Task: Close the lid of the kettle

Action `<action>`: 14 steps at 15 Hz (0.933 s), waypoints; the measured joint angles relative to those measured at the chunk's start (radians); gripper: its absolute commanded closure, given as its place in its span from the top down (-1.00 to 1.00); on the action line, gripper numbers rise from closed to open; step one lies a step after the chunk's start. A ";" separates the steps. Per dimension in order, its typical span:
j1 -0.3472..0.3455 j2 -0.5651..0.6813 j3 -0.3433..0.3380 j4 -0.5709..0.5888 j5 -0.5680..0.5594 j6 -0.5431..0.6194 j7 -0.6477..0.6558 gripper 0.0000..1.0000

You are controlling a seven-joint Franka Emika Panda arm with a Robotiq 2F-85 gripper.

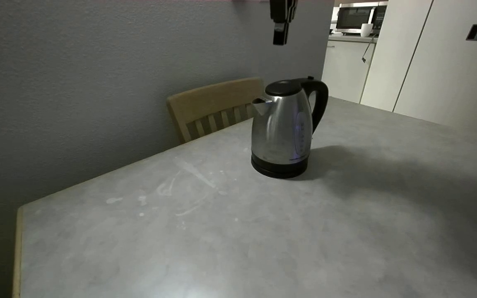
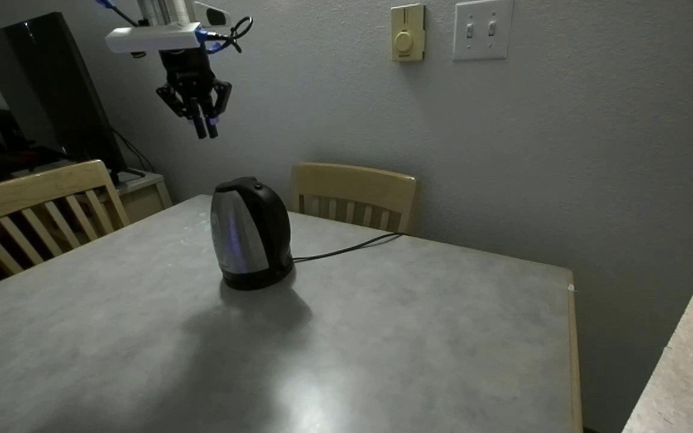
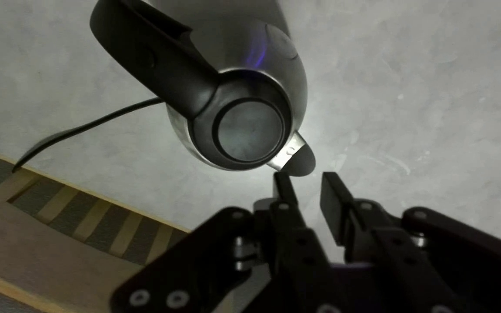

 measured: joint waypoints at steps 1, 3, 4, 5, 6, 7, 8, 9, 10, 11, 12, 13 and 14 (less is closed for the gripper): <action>0.000 0.000 -0.001 0.000 -0.003 -0.003 0.000 0.24; 0.000 0.000 -0.001 0.000 -0.007 -0.005 0.001 0.52; 0.000 0.000 -0.002 0.000 -0.007 -0.005 0.001 0.65; 0.000 0.000 -0.002 0.000 -0.008 -0.005 0.001 0.80; 0.000 0.000 -0.002 0.000 -0.008 -0.005 0.001 0.92; 0.000 0.000 -0.002 0.000 -0.008 -0.005 0.001 0.99; 0.000 0.000 -0.002 0.000 -0.008 -0.005 0.001 1.00; 0.000 0.000 -0.002 0.000 -0.008 -0.004 0.001 1.00; 0.000 0.000 -0.002 0.000 -0.008 -0.002 0.001 1.00; 0.000 -0.001 -0.002 0.000 -0.008 0.000 0.001 1.00; 0.000 -0.001 -0.002 0.000 -0.008 0.001 0.001 1.00; 0.000 -0.001 -0.002 0.000 -0.008 0.005 0.001 1.00; 0.000 -0.002 -0.002 0.000 -0.008 0.009 0.000 1.00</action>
